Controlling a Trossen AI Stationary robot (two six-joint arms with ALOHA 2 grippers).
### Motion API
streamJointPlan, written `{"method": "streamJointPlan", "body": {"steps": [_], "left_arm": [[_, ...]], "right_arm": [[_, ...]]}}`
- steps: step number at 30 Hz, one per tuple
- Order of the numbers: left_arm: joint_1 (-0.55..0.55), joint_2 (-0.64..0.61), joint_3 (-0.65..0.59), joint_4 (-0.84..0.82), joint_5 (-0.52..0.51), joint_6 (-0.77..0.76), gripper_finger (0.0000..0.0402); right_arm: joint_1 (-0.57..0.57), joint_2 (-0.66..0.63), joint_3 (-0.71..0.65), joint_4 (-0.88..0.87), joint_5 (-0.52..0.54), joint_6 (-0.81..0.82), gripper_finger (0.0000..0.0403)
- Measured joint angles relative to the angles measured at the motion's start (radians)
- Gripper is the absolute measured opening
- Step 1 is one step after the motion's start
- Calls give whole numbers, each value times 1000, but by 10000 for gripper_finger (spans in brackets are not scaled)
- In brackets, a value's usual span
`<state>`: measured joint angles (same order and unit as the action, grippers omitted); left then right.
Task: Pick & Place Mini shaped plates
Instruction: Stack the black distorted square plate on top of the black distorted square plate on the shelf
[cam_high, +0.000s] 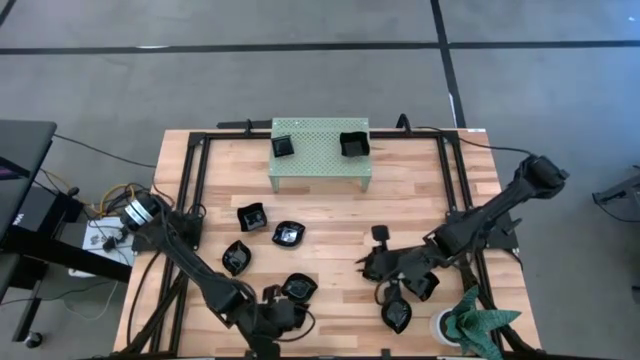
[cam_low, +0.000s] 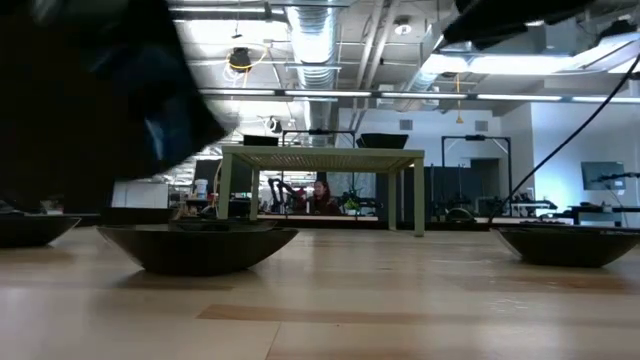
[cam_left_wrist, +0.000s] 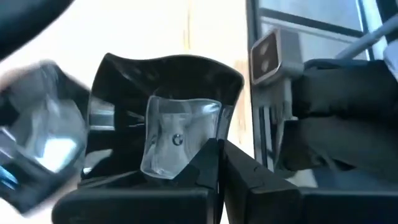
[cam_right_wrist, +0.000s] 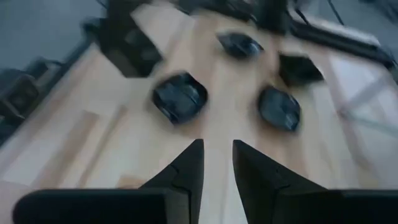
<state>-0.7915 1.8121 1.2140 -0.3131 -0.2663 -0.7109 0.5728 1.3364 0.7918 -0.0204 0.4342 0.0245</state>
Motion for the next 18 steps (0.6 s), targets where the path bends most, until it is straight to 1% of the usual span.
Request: {"method": "streamJointPlan", "body": {"steps": [4, 6, 9, 12, 15, 18], "left_arm": [[43, -40, 0, 1, -18, 197, 7], [69, -43, 0, 4, -18, 271, 6], [105, -43, 0, 6, -18, 343, 6], [135, -43, 0, 10, -18, 374, 6], [154, -43, 0, 48, -5, 413, 7], [171, -43, 0, 114, 42, 435, 7]], "right_arm": [[-19, 80, 0, 181, -182, -120, 107], [-25, 116, 0, 272, -251, -179, 125], [-39, 165, 0, 384, -315, -233, 154], [-61, 208, 0, 460, -387, -244, 179], [-86, 241, 2, 483, -436, -244, 195], [-111, 268, 15, 473, -438, -244, 200]]}}
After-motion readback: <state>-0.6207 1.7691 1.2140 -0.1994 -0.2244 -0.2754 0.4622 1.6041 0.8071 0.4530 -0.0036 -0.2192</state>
